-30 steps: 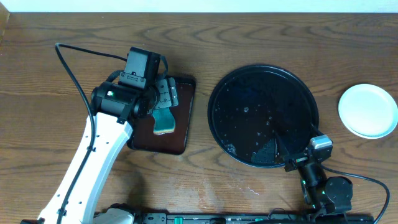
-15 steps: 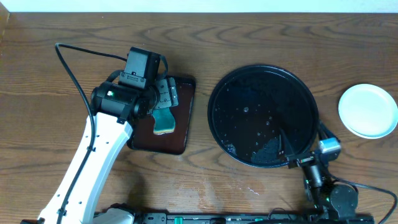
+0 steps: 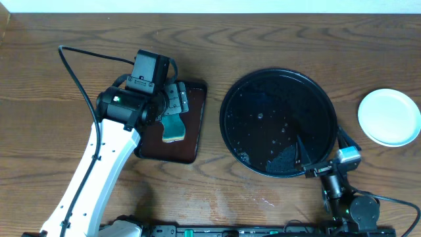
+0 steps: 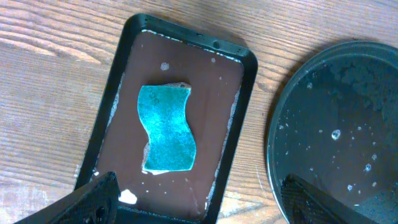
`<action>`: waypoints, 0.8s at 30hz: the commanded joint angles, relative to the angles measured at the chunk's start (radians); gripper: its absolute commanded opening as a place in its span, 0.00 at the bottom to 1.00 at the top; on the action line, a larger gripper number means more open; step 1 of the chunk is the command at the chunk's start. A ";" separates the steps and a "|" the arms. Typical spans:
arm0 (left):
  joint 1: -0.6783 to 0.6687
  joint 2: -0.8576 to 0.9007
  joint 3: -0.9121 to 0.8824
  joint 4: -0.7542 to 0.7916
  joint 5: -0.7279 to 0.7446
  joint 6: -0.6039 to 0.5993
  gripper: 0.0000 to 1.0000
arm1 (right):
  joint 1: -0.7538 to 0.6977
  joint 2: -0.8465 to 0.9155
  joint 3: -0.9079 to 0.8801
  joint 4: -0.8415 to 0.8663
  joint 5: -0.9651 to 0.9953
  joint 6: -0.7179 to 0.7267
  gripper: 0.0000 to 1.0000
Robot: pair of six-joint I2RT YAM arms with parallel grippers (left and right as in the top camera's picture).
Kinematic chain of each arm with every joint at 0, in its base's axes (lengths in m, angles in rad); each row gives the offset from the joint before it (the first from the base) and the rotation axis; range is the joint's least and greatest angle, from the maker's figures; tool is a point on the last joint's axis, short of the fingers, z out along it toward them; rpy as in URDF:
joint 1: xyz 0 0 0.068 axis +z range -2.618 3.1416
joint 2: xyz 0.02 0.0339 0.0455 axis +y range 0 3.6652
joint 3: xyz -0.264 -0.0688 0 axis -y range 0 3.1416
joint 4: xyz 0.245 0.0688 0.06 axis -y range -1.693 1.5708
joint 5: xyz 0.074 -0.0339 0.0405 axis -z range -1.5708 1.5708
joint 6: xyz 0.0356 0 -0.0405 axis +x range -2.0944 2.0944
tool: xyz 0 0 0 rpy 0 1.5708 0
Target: Clean dirty plates on tray and stack at the side
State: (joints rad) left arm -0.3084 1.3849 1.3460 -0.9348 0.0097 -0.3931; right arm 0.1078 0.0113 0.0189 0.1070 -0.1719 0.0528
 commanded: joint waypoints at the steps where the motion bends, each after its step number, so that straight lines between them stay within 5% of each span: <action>1: 0.004 0.000 0.021 -0.002 -0.002 -0.001 0.84 | -0.017 -0.006 0.047 -0.015 -0.011 -0.018 0.99; 24: 0.004 0.000 0.021 -0.002 -0.002 -0.001 0.84 | -0.014 -0.005 -0.013 -0.165 -0.013 -0.017 0.99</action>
State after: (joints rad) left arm -0.3084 1.3849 1.3460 -0.9352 0.0097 -0.3927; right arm 0.0948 0.0113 0.0078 -0.0555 -0.1825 0.0471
